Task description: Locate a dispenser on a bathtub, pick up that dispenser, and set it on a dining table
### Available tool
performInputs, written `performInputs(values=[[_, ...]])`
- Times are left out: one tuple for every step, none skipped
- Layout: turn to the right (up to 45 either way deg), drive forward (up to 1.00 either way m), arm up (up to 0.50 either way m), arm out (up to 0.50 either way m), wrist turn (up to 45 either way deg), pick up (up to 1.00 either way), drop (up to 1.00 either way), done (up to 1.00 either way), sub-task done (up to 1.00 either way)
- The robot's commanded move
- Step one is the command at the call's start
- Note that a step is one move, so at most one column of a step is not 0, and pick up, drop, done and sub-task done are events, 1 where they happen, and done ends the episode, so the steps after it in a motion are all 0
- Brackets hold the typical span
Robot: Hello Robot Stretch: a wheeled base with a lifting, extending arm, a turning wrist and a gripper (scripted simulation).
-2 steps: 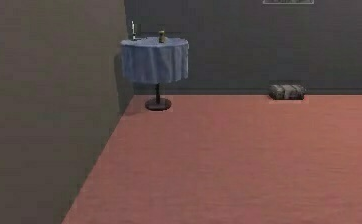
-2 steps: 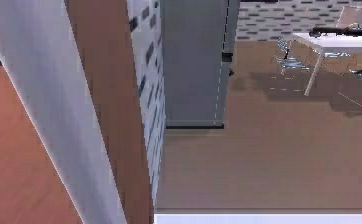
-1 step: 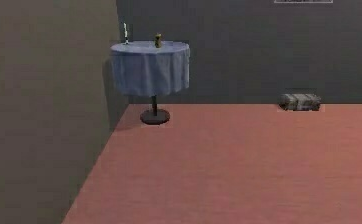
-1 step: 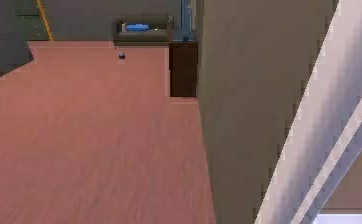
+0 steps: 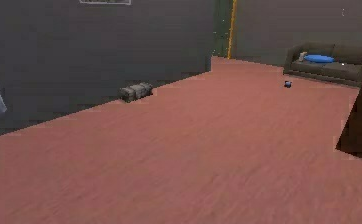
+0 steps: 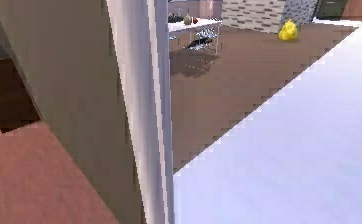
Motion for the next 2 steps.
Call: performInputs(values=[[12.0, 0.00, 0.00, 0.00, 0.0, 0.00, 0.00, 0.00, 0.00], [0.0, 1.00, 0.00, 0.00, 0.0, 0.00, 0.00, 0.00, 0.00]])
